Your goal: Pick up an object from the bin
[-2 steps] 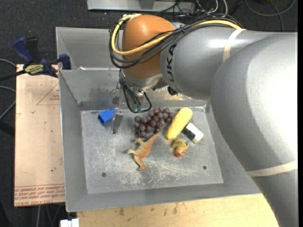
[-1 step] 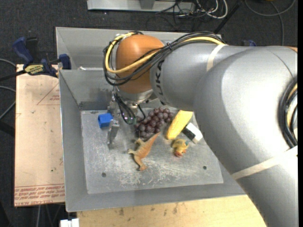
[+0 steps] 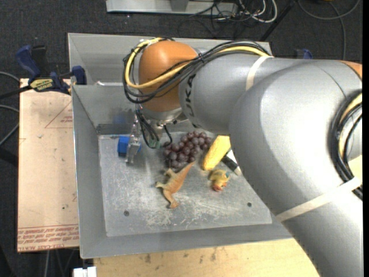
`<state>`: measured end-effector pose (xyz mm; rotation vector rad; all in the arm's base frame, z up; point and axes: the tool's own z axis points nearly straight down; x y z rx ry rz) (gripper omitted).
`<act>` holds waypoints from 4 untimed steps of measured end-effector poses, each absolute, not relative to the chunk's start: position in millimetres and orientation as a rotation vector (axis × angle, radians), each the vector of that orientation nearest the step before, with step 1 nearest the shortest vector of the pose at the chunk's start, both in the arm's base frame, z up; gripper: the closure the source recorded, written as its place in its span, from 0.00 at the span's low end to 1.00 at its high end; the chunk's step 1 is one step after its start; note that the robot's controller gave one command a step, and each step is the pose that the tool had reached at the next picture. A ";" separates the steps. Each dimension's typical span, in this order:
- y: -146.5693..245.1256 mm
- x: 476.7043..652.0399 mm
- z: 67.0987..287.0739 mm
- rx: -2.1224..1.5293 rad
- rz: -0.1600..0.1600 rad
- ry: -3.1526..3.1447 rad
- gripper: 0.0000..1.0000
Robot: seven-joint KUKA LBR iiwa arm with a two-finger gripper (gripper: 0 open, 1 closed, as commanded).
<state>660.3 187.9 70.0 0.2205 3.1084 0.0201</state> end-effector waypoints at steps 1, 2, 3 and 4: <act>185.8 656.4 72.4 0.290 0.007 3.121 1.00; 185.4 654.8 77.5 0.283 0.002 3.130 1.00; 185.1 653.5 97.7 0.271 -0.003 3.137 1.00; 185.5 655.4 120.1 0.272 0.001 3.130 1.00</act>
Offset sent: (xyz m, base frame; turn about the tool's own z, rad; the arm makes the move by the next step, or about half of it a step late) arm -0.0002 0.0001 0.0623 -0.0002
